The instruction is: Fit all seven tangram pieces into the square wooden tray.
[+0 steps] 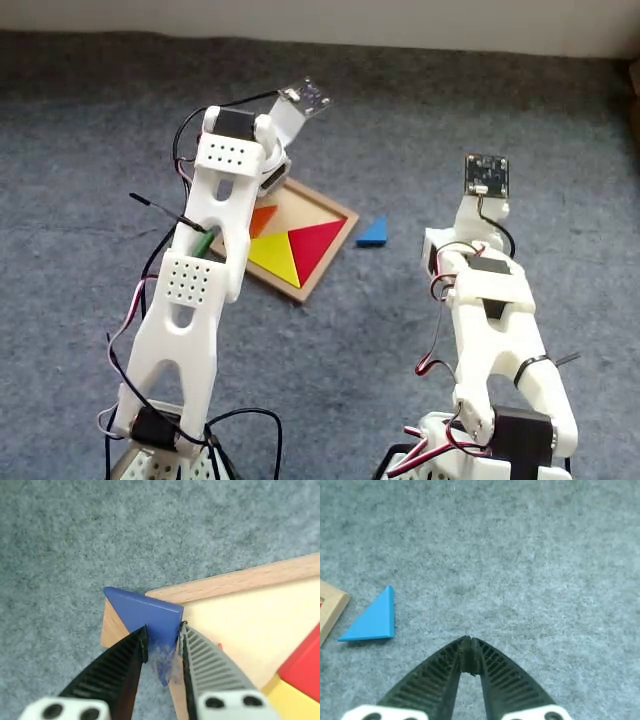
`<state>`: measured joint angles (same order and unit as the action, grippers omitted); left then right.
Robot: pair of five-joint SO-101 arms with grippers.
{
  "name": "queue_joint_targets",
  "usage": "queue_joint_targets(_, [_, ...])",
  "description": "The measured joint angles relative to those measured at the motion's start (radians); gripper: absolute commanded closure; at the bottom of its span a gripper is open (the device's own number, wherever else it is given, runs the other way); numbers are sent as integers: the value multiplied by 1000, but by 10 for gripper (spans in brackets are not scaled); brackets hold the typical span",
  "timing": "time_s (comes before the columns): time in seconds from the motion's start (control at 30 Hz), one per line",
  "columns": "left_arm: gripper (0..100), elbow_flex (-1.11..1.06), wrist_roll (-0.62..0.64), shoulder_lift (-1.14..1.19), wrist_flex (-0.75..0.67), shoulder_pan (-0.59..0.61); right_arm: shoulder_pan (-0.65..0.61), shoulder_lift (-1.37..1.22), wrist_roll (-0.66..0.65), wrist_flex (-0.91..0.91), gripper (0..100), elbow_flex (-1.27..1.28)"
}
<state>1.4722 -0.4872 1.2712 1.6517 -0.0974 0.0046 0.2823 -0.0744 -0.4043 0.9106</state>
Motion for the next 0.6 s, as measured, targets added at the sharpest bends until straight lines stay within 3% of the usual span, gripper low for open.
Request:
queue_joint_targets(0.1, [925,51,0,2,5,-3,0,0,0,0,988,0])
queue_joint_targets(0.37, [816,146,6,2,74,-2,0,0,0,0,988,0])
queue_joint_targets(0.6, [758,146,138,2,75,3,0,0,0,0,988,0])
